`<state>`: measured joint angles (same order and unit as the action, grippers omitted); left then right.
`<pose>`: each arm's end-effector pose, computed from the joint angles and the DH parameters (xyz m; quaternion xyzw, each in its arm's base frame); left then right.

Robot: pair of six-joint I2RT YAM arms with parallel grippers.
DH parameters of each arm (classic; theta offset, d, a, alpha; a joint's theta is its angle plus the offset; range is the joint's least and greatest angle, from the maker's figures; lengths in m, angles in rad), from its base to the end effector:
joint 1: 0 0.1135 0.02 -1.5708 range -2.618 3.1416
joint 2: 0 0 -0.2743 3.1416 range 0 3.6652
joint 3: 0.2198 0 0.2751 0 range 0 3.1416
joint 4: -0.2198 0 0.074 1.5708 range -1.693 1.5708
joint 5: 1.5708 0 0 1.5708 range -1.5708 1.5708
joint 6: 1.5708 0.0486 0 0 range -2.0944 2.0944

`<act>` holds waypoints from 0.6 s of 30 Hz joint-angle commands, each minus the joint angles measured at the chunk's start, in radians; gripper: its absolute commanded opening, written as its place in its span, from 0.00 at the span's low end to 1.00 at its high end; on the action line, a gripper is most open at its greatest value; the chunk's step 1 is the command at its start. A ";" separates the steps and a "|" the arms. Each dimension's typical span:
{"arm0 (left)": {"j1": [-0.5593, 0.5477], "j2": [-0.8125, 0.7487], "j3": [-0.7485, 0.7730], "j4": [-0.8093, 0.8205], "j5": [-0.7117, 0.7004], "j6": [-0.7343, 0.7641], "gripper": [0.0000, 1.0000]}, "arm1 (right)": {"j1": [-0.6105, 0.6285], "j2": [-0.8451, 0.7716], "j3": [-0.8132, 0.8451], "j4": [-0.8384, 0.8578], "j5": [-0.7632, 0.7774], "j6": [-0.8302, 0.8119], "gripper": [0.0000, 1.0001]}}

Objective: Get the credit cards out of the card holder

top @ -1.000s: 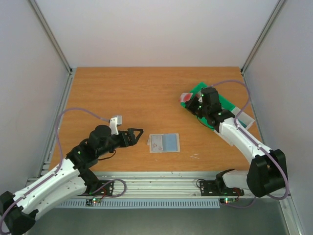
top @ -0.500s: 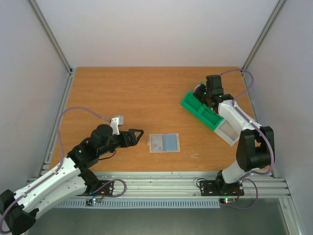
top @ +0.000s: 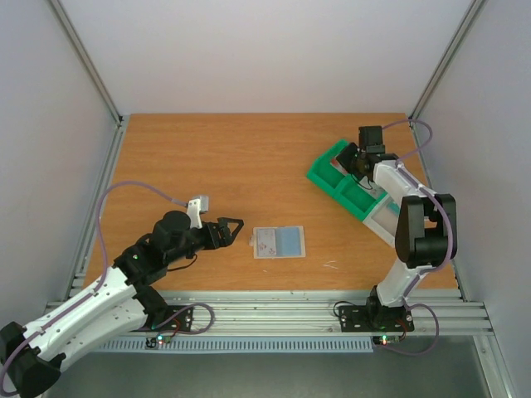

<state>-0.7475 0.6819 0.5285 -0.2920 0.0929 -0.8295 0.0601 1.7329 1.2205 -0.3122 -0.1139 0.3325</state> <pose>0.1377 -0.1338 0.2519 -0.0099 0.8452 -0.4057 0.3478 0.4096 0.0302 0.2151 0.1057 0.9239 0.1230 0.3466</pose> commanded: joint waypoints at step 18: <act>-0.002 0.006 -0.016 0.062 0.000 -0.005 0.99 | -0.078 0.160 0.062 0.089 -0.118 0.007 0.02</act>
<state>-0.7475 0.6891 0.5270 -0.2871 0.0940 -0.8341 -0.0074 1.8675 1.2427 -0.2104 -0.2577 0.3416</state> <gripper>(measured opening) 0.994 0.021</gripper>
